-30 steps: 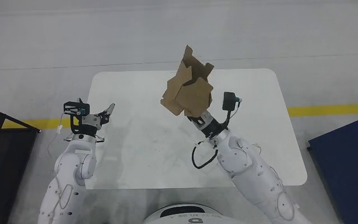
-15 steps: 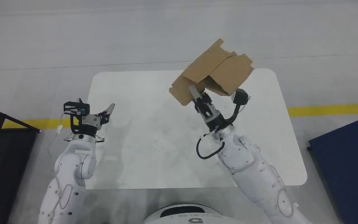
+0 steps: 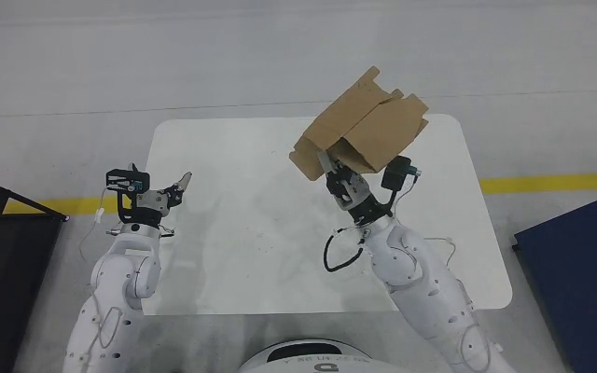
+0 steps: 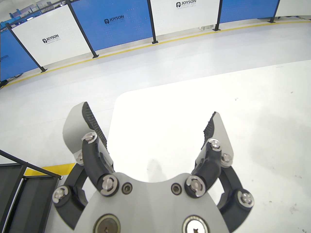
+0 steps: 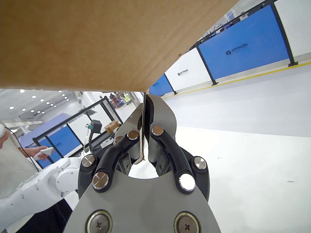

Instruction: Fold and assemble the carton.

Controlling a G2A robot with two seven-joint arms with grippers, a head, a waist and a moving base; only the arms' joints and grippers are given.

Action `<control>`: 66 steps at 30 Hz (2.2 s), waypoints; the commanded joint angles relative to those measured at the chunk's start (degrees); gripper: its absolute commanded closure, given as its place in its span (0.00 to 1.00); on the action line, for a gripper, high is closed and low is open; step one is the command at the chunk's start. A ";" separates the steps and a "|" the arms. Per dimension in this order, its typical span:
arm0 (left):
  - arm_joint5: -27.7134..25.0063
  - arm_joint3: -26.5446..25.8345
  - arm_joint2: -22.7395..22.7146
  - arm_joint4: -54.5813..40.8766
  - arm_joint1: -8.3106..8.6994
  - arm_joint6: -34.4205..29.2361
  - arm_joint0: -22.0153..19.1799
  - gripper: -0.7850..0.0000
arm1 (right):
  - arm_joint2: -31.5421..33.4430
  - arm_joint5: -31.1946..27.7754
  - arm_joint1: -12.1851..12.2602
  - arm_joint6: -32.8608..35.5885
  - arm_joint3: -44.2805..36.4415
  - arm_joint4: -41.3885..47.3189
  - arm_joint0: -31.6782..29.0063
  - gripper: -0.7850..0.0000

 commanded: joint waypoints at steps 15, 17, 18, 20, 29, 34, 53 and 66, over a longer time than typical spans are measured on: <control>0.00 0.00 0.00 0.00 0.00 0.00 0.00 0.00 | 3.88 17.44 0.74 -1.36 -0.51 -32.21 -1.64 1.00; 0.00 0.00 0.00 0.00 0.00 0.00 0.00 0.00 | 4.38 18.78 0.69 -1.67 -0.72 -32.46 -2.05 1.00; 0.00 0.00 0.00 0.00 0.00 0.00 0.00 0.00 | 4.60 19.26 0.70 -1.62 -0.76 -32.86 -2.21 1.00; 0.00 0.00 0.00 0.00 0.00 0.00 0.00 0.00 | 4.87 19.89 0.73 -1.32 -0.82 -33.46 -2.41 1.00; -4.33 -1.03 0.59 -3.83 -0.09 -2.16 -0.30 0.00 | 6.17 23.03 0.98 1.61 -0.83 -38.83 -2.47 1.00; -21.67 -0.31 5.10 -30.82 -0.49 -13.93 -2.39 0.00 | 6.95 29.67 1.03 8.95 -2.96 -48.18 -2.59 1.00; -29.23 4.39 11.51 -67.80 -0.83 -28.07 -10.53 0.00 | 5.50 39.19 0.15 20.89 -4.56 -58.65 -2.78 1.00; -27.86 11.38 22.92 -89.79 -2.88 -33.56 -19.46 0.33 | -3.18 43.16 -2.59 20.44 2.66 -59.60 4.52 1.00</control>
